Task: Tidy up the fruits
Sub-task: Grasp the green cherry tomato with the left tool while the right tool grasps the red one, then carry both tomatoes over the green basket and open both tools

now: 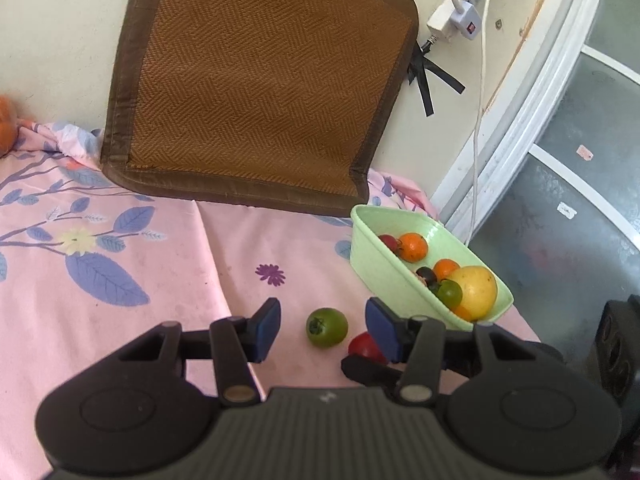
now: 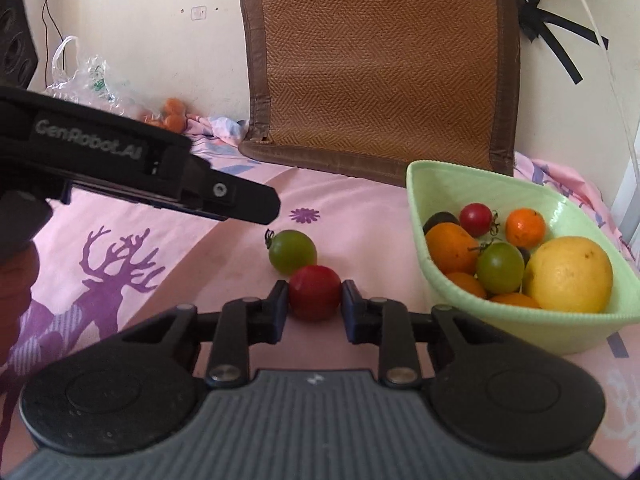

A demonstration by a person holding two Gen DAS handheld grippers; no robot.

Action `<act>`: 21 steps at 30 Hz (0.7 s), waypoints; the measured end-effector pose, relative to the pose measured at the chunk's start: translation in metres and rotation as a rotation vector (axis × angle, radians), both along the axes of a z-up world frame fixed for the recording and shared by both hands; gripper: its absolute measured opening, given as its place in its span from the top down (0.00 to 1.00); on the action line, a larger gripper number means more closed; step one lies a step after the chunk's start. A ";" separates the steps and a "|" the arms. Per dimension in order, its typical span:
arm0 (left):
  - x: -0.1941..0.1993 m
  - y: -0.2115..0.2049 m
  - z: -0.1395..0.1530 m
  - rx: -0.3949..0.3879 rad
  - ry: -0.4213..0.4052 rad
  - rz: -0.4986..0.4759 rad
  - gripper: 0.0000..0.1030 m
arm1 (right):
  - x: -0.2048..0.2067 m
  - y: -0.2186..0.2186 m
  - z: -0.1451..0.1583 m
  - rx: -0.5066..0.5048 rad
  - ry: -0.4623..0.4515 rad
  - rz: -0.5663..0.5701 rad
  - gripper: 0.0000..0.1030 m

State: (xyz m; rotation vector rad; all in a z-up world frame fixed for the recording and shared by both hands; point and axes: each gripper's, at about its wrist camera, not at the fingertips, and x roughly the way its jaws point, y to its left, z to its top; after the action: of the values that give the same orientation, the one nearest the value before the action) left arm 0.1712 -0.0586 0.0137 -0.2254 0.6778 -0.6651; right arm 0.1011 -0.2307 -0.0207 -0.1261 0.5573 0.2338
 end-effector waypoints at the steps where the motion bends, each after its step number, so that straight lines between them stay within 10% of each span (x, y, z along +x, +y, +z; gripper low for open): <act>1: 0.000 -0.006 -0.001 0.020 -0.007 -0.010 0.53 | -0.006 -0.003 -0.001 0.004 -0.002 0.001 0.70; 8: 0.011 -0.046 -0.017 0.174 -0.010 -0.027 0.55 | -0.050 -0.028 -0.001 0.067 -0.001 -0.017 0.70; 11: 0.007 -0.051 -0.019 0.200 -0.026 -0.017 0.73 | -0.062 -0.036 0.005 0.094 -0.036 -0.024 0.70; 21: -0.007 -0.081 0.050 0.051 -0.120 -0.109 0.72 | -0.053 -0.065 0.035 0.104 -0.290 -0.166 0.70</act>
State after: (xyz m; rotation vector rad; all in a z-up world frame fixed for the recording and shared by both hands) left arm 0.1641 -0.1398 0.0642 -0.1011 0.5934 -0.7585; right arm 0.0484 -0.2960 0.0142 -0.0115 0.2642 0.0803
